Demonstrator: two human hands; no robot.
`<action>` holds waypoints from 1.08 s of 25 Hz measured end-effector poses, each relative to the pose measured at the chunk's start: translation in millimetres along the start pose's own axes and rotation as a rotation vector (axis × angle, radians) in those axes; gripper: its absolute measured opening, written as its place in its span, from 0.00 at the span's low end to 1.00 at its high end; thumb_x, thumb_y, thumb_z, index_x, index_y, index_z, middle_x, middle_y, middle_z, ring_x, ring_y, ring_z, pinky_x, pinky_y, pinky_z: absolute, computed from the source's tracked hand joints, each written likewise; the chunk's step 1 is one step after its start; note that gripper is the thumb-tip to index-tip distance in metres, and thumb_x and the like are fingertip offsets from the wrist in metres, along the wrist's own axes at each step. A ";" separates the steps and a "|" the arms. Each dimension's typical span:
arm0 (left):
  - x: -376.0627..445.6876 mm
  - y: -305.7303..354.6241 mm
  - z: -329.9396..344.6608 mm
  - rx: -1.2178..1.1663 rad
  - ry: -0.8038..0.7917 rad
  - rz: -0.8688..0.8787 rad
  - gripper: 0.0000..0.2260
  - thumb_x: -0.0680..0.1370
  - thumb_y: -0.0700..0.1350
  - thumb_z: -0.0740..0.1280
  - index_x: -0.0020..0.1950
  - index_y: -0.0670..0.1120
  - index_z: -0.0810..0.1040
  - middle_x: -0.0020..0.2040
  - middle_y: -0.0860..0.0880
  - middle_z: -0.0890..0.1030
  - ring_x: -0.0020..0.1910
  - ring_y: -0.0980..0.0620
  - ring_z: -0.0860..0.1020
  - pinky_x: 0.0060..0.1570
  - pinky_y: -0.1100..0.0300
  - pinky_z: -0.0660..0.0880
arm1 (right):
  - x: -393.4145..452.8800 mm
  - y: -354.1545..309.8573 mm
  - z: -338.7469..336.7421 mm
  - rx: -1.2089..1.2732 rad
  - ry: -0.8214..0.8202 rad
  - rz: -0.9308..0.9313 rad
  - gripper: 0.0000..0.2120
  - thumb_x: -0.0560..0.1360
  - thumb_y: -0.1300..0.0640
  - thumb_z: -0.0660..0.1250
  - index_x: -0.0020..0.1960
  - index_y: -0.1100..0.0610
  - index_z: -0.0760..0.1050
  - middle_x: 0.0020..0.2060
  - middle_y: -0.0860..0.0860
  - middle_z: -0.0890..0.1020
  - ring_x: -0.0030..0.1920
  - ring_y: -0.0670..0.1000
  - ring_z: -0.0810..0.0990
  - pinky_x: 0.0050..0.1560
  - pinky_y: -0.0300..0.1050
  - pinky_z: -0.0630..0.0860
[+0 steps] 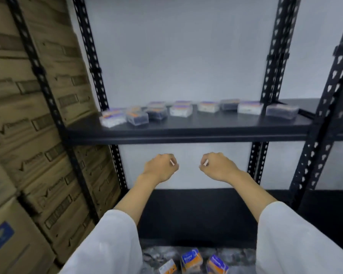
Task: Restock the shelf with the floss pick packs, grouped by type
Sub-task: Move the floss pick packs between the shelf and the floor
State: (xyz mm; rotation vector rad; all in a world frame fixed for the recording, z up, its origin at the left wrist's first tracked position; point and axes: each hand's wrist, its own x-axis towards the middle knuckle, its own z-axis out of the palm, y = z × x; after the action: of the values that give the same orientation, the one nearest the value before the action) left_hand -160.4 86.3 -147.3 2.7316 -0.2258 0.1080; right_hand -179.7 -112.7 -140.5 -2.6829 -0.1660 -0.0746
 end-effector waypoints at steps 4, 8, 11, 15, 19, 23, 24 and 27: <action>19.7 17.8 -67.7 0.024 0.244 0.049 0.10 0.79 0.55 0.61 0.53 0.53 0.78 0.51 0.55 0.81 0.49 0.50 0.78 0.44 0.56 0.70 | 31.4 -37.3 -48.7 0.029 0.161 -0.105 0.08 0.76 0.51 0.60 0.51 0.52 0.76 0.48 0.49 0.82 0.47 0.53 0.79 0.44 0.47 0.75; 60.5 0.6 -102.0 -0.019 0.447 0.050 0.09 0.79 0.52 0.62 0.52 0.51 0.79 0.51 0.51 0.81 0.52 0.48 0.78 0.46 0.55 0.74 | 76.1 -60.2 -65.1 0.058 0.264 -0.176 0.09 0.77 0.51 0.60 0.54 0.52 0.75 0.50 0.49 0.82 0.49 0.53 0.79 0.46 0.47 0.74; 97.0 -28.2 -101.2 0.006 0.540 -0.002 0.13 0.77 0.53 0.64 0.60 0.52 0.77 0.62 0.48 0.76 0.62 0.45 0.73 0.56 0.49 0.74 | 110.9 -59.6 -55.6 0.053 0.310 -0.193 0.12 0.78 0.52 0.60 0.58 0.53 0.74 0.53 0.51 0.80 0.53 0.53 0.77 0.47 0.46 0.73; 130.1 -47.6 -83.1 0.017 0.533 -0.156 0.25 0.75 0.59 0.67 0.70 0.53 0.68 0.74 0.48 0.65 0.72 0.41 0.62 0.67 0.44 0.66 | 143.2 -47.9 -34.0 -0.043 0.333 -0.212 0.16 0.78 0.50 0.60 0.63 0.54 0.72 0.61 0.52 0.76 0.60 0.53 0.71 0.55 0.47 0.72; 151.1 -53.4 -74.1 -0.007 0.484 -0.306 0.28 0.74 0.61 0.67 0.71 0.53 0.66 0.73 0.45 0.64 0.71 0.39 0.63 0.66 0.44 0.66 | 164.9 -43.5 -28.5 -0.047 0.358 -0.216 0.18 0.78 0.48 0.60 0.64 0.54 0.71 0.64 0.52 0.73 0.63 0.53 0.69 0.60 0.49 0.71; 153.3 -54.4 -68.2 -0.083 0.578 -0.304 0.20 0.75 0.56 0.68 0.65 0.53 0.69 0.70 0.48 0.66 0.67 0.41 0.66 0.57 0.49 0.73 | 196.3 -48.9 -37.9 -0.058 0.395 -0.232 0.20 0.78 0.49 0.61 0.68 0.55 0.68 0.66 0.55 0.70 0.65 0.56 0.67 0.64 0.49 0.67; 152.6 -53.5 -68.2 -0.079 0.582 -0.308 0.19 0.75 0.56 0.68 0.63 0.53 0.69 0.69 0.48 0.66 0.67 0.42 0.67 0.54 0.50 0.74 | 204.7 -50.3 -39.2 -0.073 0.398 -0.230 0.22 0.78 0.49 0.61 0.69 0.54 0.67 0.67 0.55 0.69 0.66 0.57 0.66 0.65 0.49 0.66; 152.1 -50.6 -69.6 -0.055 0.573 -0.320 0.19 0.75 0.57 0.68 0.63 0.53 0.69 0.68 0.48 0.66 0.66 0.42 0.67 0.50 0.51 0.74 | 226.8 -52.4 -37.7 -0.070 0.357 -0.187 0.25 0.77 0.47 0.62 0.73 0.50 0.63 0.71 0.57 0.64 0.70 0.58 0.62 0.69 0.51 0.62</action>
State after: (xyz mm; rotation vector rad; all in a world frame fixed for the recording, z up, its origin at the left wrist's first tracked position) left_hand -5.0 137.9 -86.3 2.5156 0.3602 0.7592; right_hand 37.4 -58.7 -65.9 -2.6621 -0.3036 -0.6221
